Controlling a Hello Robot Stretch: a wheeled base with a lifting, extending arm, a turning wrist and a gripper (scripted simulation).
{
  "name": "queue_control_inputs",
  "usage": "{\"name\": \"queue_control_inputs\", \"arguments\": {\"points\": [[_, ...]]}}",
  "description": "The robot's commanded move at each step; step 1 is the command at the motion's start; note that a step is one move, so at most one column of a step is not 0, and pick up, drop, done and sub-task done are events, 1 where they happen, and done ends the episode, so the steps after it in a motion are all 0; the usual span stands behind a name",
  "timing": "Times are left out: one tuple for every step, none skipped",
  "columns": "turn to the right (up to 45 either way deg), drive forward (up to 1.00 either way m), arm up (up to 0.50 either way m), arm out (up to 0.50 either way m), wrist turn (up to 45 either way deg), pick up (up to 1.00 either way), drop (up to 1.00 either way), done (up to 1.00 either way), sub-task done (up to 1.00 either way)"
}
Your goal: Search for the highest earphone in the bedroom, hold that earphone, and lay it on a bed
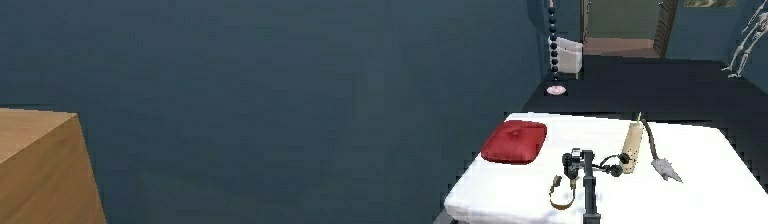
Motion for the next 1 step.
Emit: {"name": "queue_control_inputs", "arguments": {"points": [[0.0,0.0,0.0,0.0,0.0,0.0,1.0,0.0,0.0]]}}
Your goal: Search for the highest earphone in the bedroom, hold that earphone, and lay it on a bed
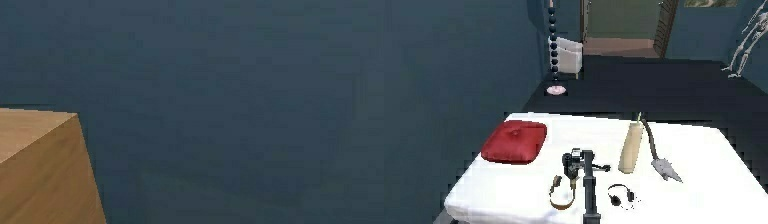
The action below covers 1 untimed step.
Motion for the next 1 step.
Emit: {"name": "queue_control_inputs", "arguments": {"points": [[0.0,0.0,0.1,0.0,0.0,0.0,0.0,0.0,0.0]]}}
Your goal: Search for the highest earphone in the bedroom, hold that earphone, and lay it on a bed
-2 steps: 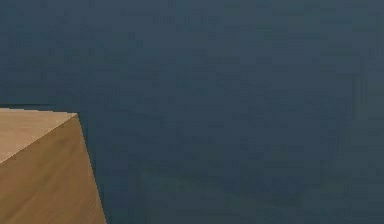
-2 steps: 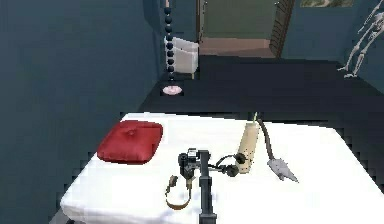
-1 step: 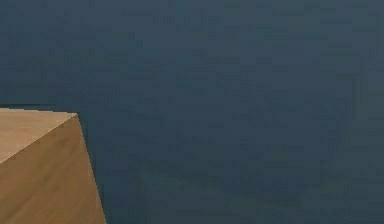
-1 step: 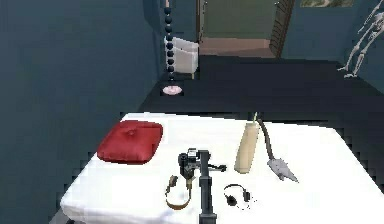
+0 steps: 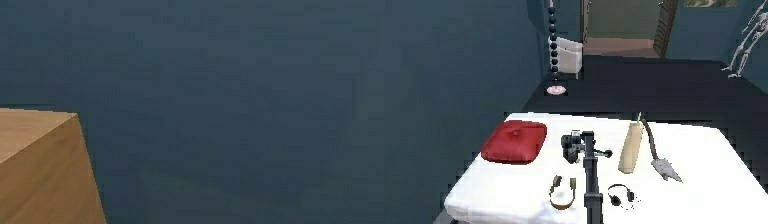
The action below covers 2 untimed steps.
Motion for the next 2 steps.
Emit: {"name": "queue_control_inputs", "arguments": {"points": [[0.0,0.0,0.0,-0.08,0.0,0.0,0.0,0.0,0.0],[0.0,0.0,0.0,0.0,0.0,0.0,0.0,1.0,0.0]]}}
